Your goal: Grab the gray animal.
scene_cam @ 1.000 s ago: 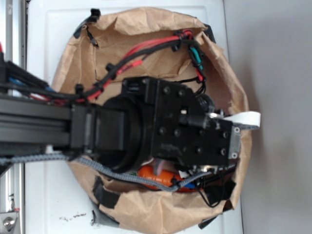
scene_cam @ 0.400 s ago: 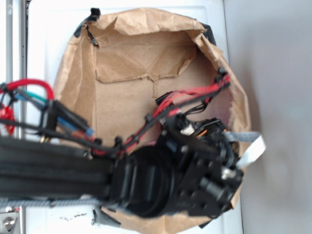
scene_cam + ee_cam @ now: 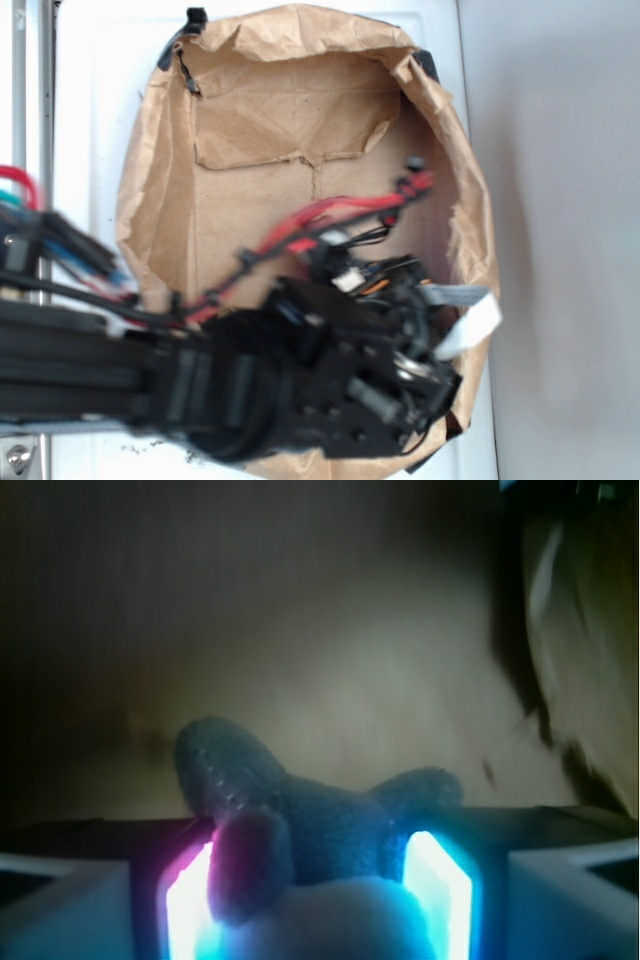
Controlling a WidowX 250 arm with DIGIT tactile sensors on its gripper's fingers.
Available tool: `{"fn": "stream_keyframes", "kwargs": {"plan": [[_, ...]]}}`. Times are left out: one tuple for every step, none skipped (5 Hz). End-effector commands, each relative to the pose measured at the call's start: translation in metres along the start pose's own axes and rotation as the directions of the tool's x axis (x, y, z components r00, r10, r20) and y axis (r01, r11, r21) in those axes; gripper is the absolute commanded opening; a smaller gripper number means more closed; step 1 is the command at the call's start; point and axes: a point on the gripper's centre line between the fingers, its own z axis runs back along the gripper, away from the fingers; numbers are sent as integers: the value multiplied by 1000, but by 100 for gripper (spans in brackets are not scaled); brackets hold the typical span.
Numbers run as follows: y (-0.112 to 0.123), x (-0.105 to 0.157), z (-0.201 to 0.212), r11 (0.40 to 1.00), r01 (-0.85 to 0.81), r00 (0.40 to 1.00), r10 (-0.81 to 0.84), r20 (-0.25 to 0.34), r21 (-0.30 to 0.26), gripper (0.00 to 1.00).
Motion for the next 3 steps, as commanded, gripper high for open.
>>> {"fn": "stream_keyframes", "kwargs": {"plan": [[36,22,66,963,3,997,-22,-68,-270,0],[46,27,81,939,16,993,-55,-104,-342,0],[55,26,100,911,56,995,-83,-49,-408,0]]}}
